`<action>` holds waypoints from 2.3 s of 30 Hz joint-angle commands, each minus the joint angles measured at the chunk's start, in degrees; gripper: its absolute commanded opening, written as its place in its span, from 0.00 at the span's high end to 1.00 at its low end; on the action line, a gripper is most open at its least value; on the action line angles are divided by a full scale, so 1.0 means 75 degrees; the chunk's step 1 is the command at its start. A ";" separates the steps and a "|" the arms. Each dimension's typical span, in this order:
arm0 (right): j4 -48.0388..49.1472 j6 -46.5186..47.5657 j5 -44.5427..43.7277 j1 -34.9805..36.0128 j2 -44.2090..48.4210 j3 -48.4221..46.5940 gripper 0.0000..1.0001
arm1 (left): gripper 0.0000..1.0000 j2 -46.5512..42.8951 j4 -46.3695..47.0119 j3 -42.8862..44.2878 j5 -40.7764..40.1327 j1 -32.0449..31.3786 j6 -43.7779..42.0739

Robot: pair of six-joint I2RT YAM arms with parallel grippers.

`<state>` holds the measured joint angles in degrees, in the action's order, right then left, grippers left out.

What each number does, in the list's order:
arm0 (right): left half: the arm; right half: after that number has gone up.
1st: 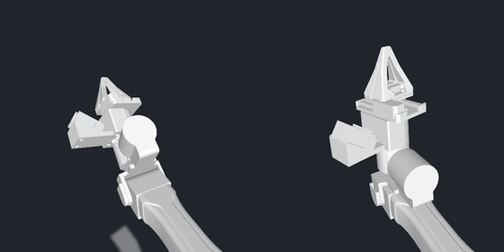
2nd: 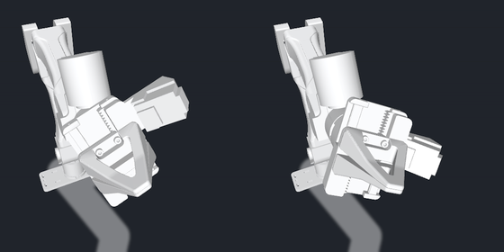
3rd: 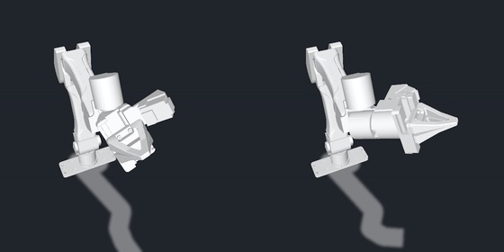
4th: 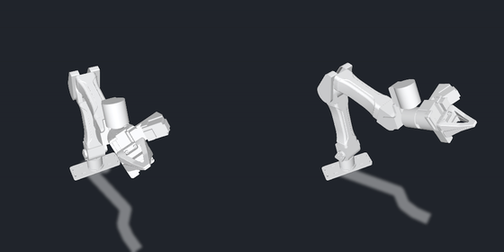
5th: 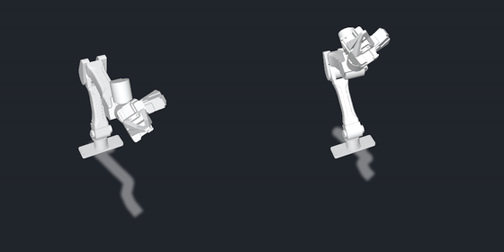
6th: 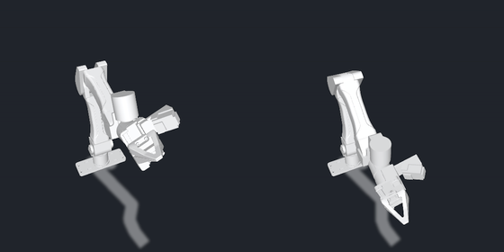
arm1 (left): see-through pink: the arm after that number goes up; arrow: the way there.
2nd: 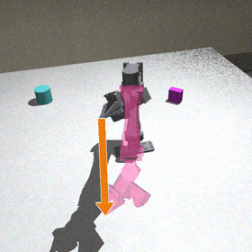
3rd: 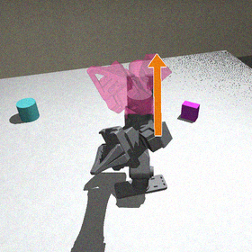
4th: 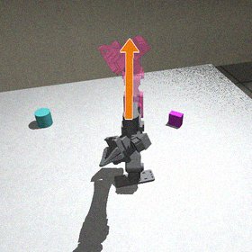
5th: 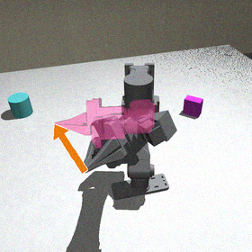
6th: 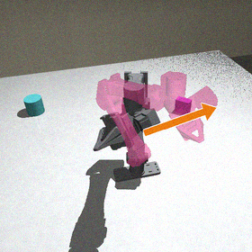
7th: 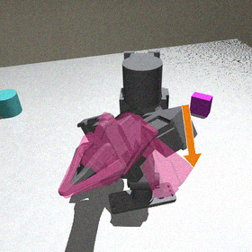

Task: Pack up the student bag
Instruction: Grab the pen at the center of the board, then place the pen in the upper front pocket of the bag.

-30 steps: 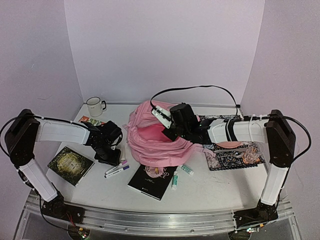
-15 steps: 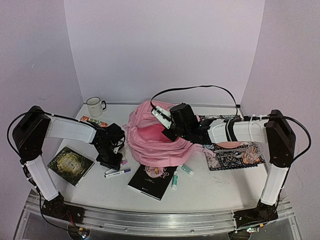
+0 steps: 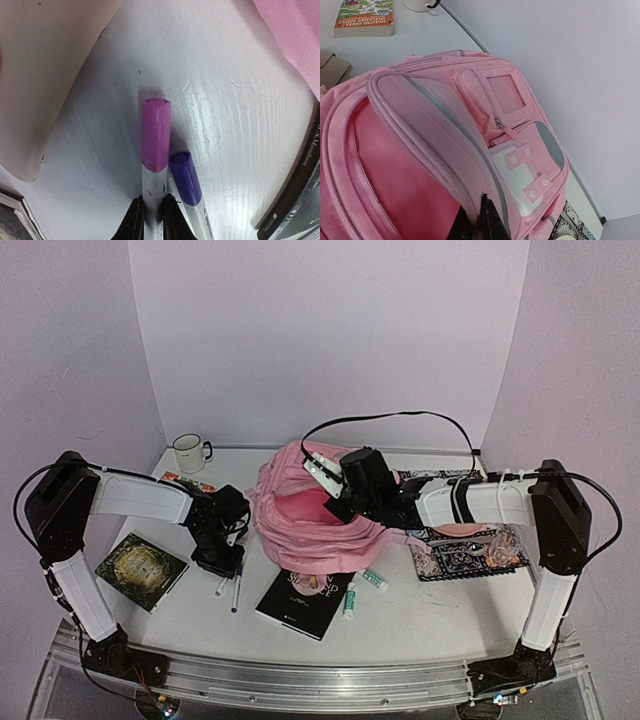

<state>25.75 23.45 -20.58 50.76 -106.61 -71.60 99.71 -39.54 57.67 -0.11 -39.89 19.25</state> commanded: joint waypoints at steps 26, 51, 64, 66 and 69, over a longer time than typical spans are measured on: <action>0.0375 -0.0919 0.0731 0.0070 0.0808 -0.0167 1.00 | 1.00 -0.2010 0.6821 -0.1076 0.1809 -0.0592 0.6316; 0.0397 -0.1049 0.0955 0.0170 0.0917 -0.0269 1.00 | 0.98 0.0407 0.8456 0.0229 0.0181 -0.0665 0.9594; 0.0406 -0.1051 0.0937 0.0180 0.0858 -0.0274 1.00 | 0.47 0.0694 0.8506 0.0632 0.0141 -0.0535 0.9261; 0.0416 -0.1069 0.0948 0.0181 0.0827 -0.0274 1.00 | 0.45 0.0449 0.8494 0.0497 0.0092 -0.0542 0.9037; 0.0417 -0.1071 0.0931 0.0180 0.0779 -0.0296 1.00 | 0.44 0.0004 0.8491 0.0224 0.0102 -0.0556 0.8634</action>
<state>24.09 15.77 -14.90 51.05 -104.22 -71.48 106.77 20.96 60.72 2.69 -44.62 88.85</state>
